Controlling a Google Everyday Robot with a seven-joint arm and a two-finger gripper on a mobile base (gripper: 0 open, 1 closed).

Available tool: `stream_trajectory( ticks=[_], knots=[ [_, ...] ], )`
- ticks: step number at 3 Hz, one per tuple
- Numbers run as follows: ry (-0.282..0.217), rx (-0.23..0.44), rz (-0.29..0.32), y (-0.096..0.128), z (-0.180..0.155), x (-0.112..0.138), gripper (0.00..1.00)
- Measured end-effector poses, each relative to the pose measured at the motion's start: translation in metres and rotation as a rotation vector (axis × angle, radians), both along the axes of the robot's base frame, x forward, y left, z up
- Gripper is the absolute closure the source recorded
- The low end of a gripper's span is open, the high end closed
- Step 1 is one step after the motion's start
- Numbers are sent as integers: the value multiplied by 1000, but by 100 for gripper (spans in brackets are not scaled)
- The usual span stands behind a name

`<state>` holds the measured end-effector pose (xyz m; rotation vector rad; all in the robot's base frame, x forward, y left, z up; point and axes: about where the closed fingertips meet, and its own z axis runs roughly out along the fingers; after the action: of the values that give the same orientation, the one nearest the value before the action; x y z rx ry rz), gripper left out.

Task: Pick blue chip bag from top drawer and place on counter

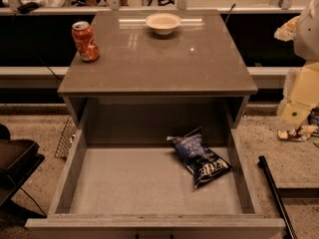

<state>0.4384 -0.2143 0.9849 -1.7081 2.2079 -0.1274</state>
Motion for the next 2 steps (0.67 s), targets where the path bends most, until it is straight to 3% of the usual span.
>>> stream_trajectory(
  ticks=[1,2],
  knots=[
    [0,0,0,0,0,0,0],
    [4,37,-4,10,-21,16,0]
  ],
)
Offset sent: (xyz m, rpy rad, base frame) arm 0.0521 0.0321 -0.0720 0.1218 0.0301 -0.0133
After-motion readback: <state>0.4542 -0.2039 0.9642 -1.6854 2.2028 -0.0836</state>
